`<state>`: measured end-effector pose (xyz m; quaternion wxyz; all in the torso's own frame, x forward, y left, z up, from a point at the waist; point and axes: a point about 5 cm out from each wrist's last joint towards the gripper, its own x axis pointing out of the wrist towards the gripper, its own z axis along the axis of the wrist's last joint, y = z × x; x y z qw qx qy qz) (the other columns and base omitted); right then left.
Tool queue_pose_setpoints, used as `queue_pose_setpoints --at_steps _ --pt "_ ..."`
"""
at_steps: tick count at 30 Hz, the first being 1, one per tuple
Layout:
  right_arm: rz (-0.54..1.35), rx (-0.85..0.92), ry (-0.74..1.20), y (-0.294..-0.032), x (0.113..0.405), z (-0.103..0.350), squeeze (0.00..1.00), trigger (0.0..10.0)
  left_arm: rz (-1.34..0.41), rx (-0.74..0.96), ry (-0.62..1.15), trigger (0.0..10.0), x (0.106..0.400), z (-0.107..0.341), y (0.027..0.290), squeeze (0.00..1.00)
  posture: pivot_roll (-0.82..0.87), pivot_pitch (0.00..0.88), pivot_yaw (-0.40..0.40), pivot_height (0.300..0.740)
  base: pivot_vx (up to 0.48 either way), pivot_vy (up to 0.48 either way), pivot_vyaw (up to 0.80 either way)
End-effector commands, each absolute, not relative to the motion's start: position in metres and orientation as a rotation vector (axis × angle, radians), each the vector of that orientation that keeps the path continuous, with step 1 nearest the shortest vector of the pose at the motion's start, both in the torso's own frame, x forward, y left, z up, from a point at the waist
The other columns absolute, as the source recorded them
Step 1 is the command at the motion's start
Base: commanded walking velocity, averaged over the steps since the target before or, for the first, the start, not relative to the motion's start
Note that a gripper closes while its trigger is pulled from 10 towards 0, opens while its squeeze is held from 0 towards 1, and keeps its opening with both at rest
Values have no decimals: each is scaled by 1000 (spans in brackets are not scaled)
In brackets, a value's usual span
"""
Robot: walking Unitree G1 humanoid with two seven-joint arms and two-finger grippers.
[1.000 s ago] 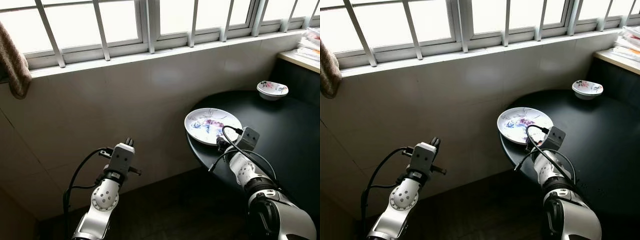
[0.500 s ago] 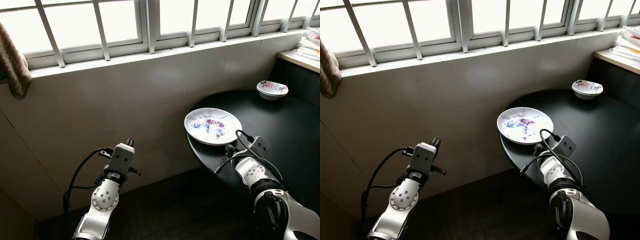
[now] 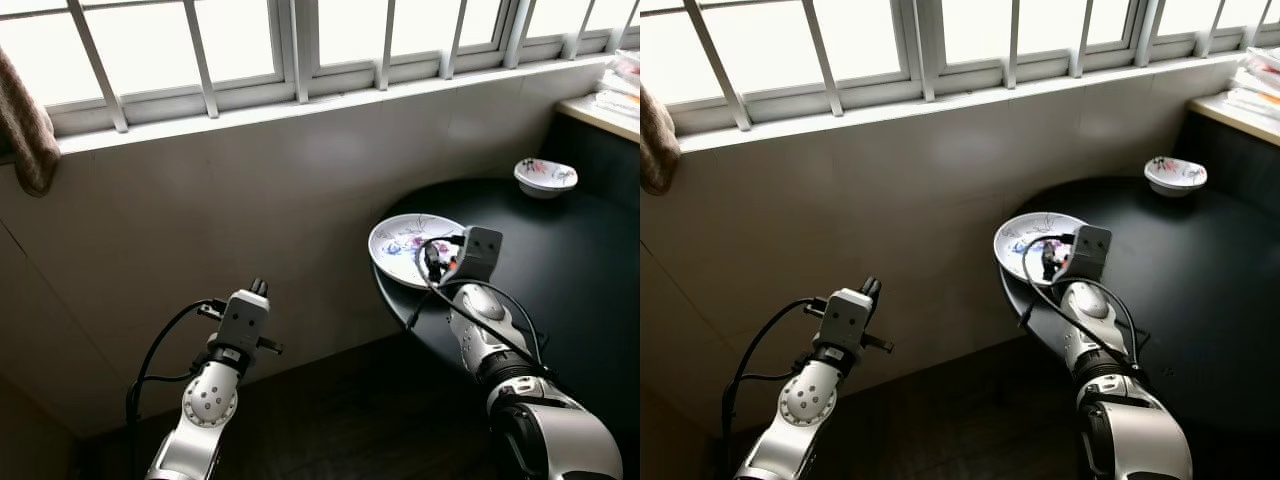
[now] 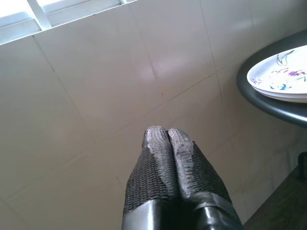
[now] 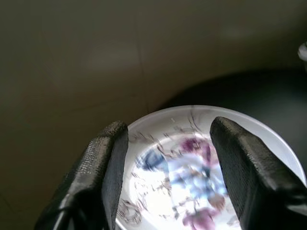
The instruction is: Kitchen organization
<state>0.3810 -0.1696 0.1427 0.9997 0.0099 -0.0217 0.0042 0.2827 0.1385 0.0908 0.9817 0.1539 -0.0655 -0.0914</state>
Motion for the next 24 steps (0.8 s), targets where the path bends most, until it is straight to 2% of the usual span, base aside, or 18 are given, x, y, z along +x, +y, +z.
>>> queue_pose_setpoints --at_steps 1,6,10,16,24 --pt "115 -121 -137 -152 374 146 0 10000 -177 302 -147 10000 282 93 140 0 -74 0 40 740 0 0 0" --pt "207 -186 -181 -135 364 140 0 10000 -170 297 -158 10000 282 95 141 0 -74 0 39 740 0 0 0" --pt "318 -243 -194 -121 344 128 0 10000 -144 301 -164 10000 282 98 146 0 -65 0 29 740 0 0 0" --pt "398 -279 -185 -123 306 113 0 10000 -103 315 -157 10000 274 98 160 0 -67 0 22 740 0 0 0" --pt "474 -366 -155 -121 271 93 0 10000 -104 302 -131 10000 264 89 156 0 -76 0 26 740 0 0 0"
